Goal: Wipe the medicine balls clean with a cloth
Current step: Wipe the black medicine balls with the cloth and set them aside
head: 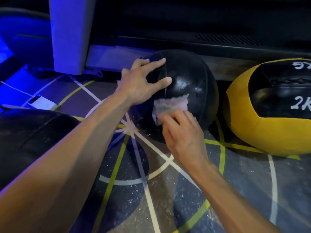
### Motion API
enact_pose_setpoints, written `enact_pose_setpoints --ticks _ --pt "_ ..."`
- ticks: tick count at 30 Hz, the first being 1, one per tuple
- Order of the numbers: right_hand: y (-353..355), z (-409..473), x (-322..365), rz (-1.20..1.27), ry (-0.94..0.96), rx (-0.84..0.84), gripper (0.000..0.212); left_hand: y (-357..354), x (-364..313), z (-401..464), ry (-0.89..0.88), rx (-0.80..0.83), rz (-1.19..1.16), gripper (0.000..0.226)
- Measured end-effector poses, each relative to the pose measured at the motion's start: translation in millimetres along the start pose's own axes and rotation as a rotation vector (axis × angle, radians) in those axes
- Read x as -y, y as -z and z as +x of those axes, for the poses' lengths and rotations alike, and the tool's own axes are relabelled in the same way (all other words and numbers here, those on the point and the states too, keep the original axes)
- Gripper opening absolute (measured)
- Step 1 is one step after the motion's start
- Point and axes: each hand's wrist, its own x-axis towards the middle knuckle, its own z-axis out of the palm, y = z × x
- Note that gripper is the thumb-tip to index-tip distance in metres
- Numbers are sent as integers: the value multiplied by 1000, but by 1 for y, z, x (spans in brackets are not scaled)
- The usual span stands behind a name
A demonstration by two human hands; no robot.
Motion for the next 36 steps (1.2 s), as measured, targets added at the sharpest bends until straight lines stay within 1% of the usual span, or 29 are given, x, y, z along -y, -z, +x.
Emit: enact_pose_setpoints --ticks 2,3,4,6,8,9,11,12,14,15,16,17,19,21,22,23,25,26,27,28,30,31,32,33,34,36 --pt "-8 14 8 -88 44 -55 19 2 -3 2 12 20 -7 68" --pt "-13 10 8 -132 91 -27 23 2 -4 2 14 24 -22 67" --pt "-19 -1 6 -174 147 30 29 3 -5 1 12 20 -37 66" --pt "-33 -36 -7 -223 260 208 42 4 -5 -4 26 11 -64 65" --pt "-39 -67 -28 -257 271 340 45 3 -4 -8 31 10 -86 64" --pt "-39 -74 -35 -270 229 356 46 3 -4 -9 29 4 -94 63" --pt "-33 -71 -33 -244 141 313 45 2 -7 -9 29 0 -115 62" --pt "-27 -61 -24 -213 130 254 42 3 -8 -8 34 1 -122 62" --pt "-17 -24 1 -101 144 75 29 5 -10 -7 40 12 -116 62" --pt "-16 -4 11 -71 140 13 25 6 -12 -8 35 16 -102 62" --pt "-16 13 18 -75 123 -13 26 5 -13 -7 26 17 -88 61" --pt "-20 24 23 -128 120 -12 30 5 -13 -6 23 18 -80 61" --pt "-33 19 22 -231 204 38 35 9 -13 -7 23 25 -93 61" --pt "-43 -14 16 -219 303 179 39 13 -7 -9 35 31 -123 62" --pt "-46 -34 10 -208 312 246 41 13 -4 -11 39 29 -134 62" --pt "-49 -52 1 -199 279 285 40 13 0 -13 37 24 -144 62" --pt "-48 -79 -17 -161 109 340 35 13 10 -18 30 13 -156 61" --pt "-46 -90 -27 -111 -15 345 30 14 16 -21 27 14 -164 60" --pt "-40 -99 -35 -3 -171 327 24 17 22 -24 25 22 -171 60" --pt "-32 -106 -40 158 -359 288 17 20 31 -29 40 25 -191 61" --pt "-15 -113 -45 530 -843 91 10 26 43 -35 51 25 -249 64" --pt "-11 -114 -46 695 -1065 0 10 29 51 -39 73 -14 -265 65" --pt "-9 -116 -50 831 -1246 -70 12 31 54 -43 87 -72 -247 66" --pt "-9 -121 -54 950 -1374 -110 13 31 56 -47 96 -147 -197 65" --pt "-9 -124 -58 1036 -1456 -137 13 32 55 -51 88 -223 -132 63" --pt "-12 -125 -59 1129 -1533 -182 12 34 44 -55 8 -311 -48 61"
